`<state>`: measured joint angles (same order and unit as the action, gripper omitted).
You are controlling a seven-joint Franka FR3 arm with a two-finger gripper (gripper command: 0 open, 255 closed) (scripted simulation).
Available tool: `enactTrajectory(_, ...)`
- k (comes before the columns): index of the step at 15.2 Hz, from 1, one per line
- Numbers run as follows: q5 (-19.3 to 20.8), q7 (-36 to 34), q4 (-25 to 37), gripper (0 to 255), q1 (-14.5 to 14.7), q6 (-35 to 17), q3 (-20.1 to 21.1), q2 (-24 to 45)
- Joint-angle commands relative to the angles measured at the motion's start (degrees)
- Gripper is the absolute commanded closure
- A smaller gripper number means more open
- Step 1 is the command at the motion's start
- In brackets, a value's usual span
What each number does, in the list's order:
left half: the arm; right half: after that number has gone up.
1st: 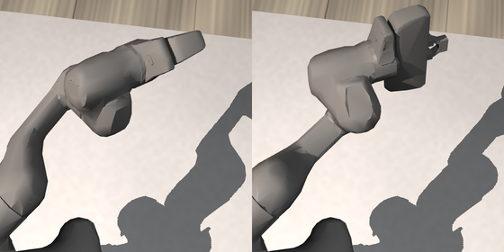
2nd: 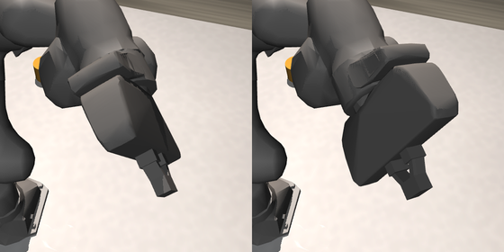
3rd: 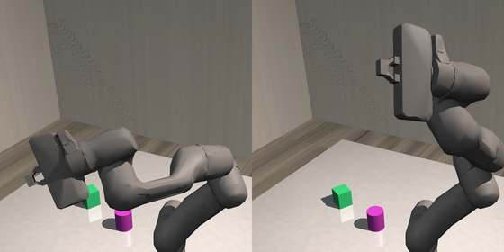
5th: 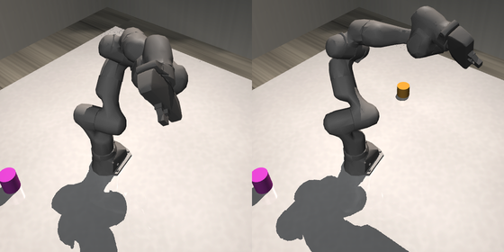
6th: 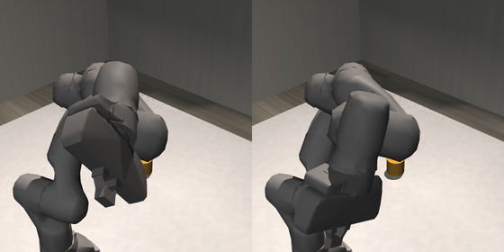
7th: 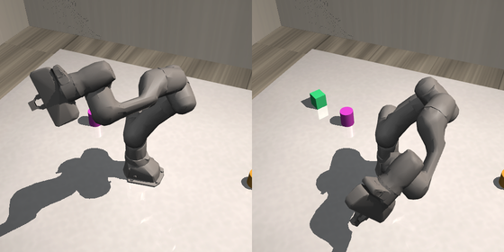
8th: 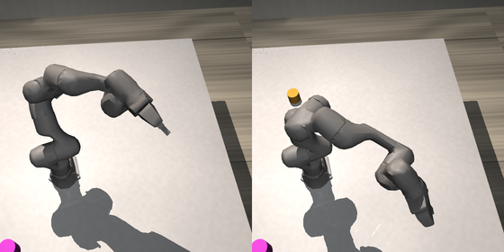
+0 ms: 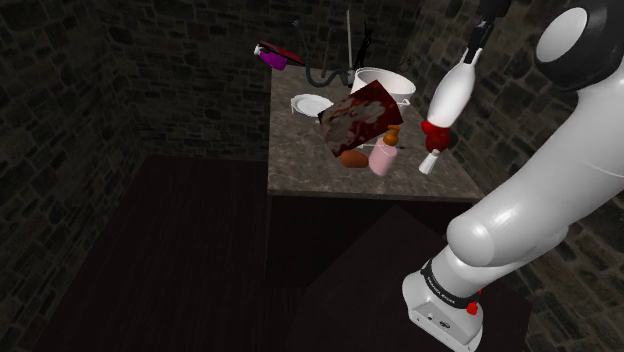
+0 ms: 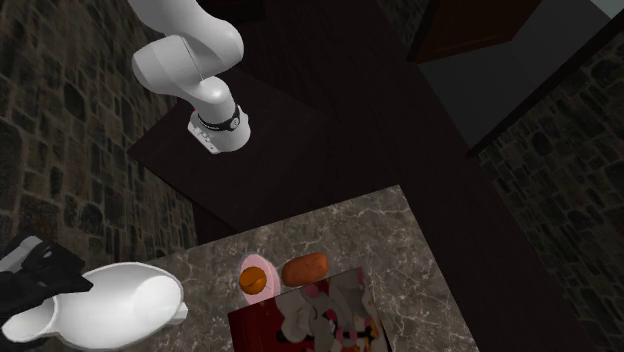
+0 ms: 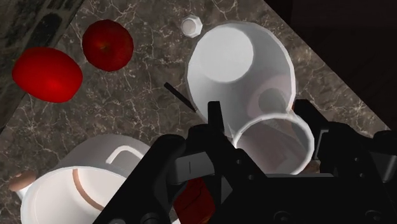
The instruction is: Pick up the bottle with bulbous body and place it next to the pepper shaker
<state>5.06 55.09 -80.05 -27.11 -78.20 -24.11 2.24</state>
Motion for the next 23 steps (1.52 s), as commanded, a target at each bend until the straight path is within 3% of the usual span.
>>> enactTrajectory(1,0.33,-0.41,-2.64,255,0.17,-1.83,0.13,-0.9)
enactTrajectory(23,1.82,-3.1,-24.1,255,0.51,-19.56,0.48,-4.79)
